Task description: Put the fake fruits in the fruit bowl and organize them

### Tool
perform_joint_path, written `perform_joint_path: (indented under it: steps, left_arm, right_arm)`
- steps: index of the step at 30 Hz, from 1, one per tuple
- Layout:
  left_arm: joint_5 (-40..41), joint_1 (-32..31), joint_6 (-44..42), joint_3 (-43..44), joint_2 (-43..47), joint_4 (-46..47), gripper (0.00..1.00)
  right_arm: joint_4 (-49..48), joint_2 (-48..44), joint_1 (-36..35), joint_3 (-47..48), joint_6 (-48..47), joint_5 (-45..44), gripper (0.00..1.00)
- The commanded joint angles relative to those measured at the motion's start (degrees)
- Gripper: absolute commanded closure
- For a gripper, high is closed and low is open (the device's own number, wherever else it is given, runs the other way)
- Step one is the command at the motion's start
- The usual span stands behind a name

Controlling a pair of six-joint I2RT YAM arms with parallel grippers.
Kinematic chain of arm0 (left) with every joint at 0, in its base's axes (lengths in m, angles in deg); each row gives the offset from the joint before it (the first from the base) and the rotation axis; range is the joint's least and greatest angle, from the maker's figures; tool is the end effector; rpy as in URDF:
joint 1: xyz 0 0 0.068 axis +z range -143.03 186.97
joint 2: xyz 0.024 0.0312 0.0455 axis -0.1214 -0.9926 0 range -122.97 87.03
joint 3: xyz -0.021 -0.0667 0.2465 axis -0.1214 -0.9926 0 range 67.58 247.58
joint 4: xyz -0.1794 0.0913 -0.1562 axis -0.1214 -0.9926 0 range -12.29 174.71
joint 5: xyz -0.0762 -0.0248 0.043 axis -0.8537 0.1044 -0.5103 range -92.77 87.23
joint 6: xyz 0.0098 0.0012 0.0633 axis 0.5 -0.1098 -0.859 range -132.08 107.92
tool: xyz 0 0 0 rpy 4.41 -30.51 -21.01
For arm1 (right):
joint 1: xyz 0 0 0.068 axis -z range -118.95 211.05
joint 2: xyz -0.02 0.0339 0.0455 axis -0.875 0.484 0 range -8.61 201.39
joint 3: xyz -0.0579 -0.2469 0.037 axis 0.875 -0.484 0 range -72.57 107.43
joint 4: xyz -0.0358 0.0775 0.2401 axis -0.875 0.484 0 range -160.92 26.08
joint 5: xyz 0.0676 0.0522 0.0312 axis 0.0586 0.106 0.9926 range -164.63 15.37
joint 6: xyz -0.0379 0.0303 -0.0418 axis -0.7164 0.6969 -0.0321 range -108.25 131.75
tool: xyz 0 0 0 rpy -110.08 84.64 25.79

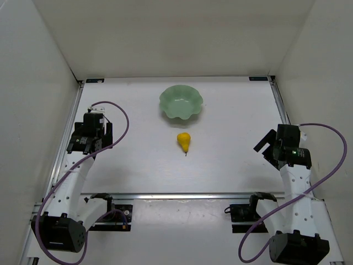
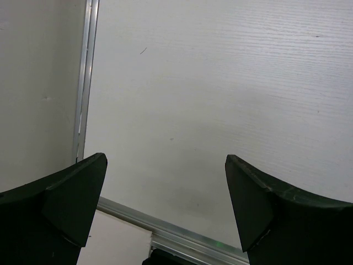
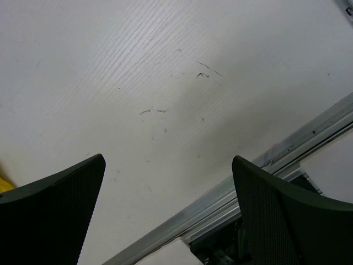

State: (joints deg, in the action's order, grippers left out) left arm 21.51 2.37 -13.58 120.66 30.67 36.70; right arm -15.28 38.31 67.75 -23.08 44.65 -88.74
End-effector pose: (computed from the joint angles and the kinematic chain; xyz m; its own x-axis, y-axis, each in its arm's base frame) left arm 0.1998 0.0045 0.2722 -0.7823 0.0870 -0.6168 -0.1626 0.9273 0.3370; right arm 0.1572 -0.0306 0.2668 -0.5260 0.5922 -0.6104 0.6484 0.7437 0.1628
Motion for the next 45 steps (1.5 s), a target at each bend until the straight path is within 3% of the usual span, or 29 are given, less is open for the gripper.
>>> perform_joint_path:
  steps: [1,8,13,18,19,28,34,40,43,44,45]
  left_arm:
    - [-0.8,0.4,0.4,0.9,1.1,0.4,0.01]
    - [-0.8,0.4,0.4,0.9,1.1,0.4,0.01]
    - [-0.8,0.4,0.4,0.9,1.1,0.4,0.01]
    - [-1.3,0.4,0.4,0.9,0.5,0.4,0.01]
    - [-1.3,0.4,0.4,1.5,0.5,0.4,0.01]
    - [-1.3,0.9,0.4,0.5,2.0,0.4,0.01]
    - [-1.3,0.9,0.4,0.4,2.0,0.4,0.01]
    - [-1.3,0.9,0.4,0.4,2.0,0.9,0.01]
    - [-1.9,0.9,0.4,0.4,1.5,0.9,0.01]
    - [-1.9,0.9,0.4,0.4,1.5,0.9,0.01]
    - [-1.9,0.9,0.4,0.4,1.5,0.9,0.01]
  right_arm:
    - [0.4,-0.7,0.1,1.2,-2.7,-1.9,0.00]
    - [-7.7,0.4,-3.5,7.5,-17.2,0.8,0.00]
    - [-8.9,7.2,-10.5,12.5,-19.3,-1.4,0.00]
    - [-16.2,22.8,-21.1,21.6,-13.7,12.5,0.00]
    - [-17.6,27.3,-26.0,23.1,-13.0,15.5,0.00]
    - [-15.5,53.4,-50.9,36.6,-15.0,7.5,0.00]
    - [-14.9,62.3,-51.4,39.4,-10.2,1.6,0.00]
    - [-13.3,71.3,-51.4,43.4,-9.7,1.6,0.00]
    - [-15.1,72.5,-51.4,43.4,-10.3,1.6,0.17]
    - [-15.7,72.5,-51.4,44.0,-10.3,1.6,0.26]
    - [-15.7,73.1,-51.4,44.6,-10.3,2.3,0.44]
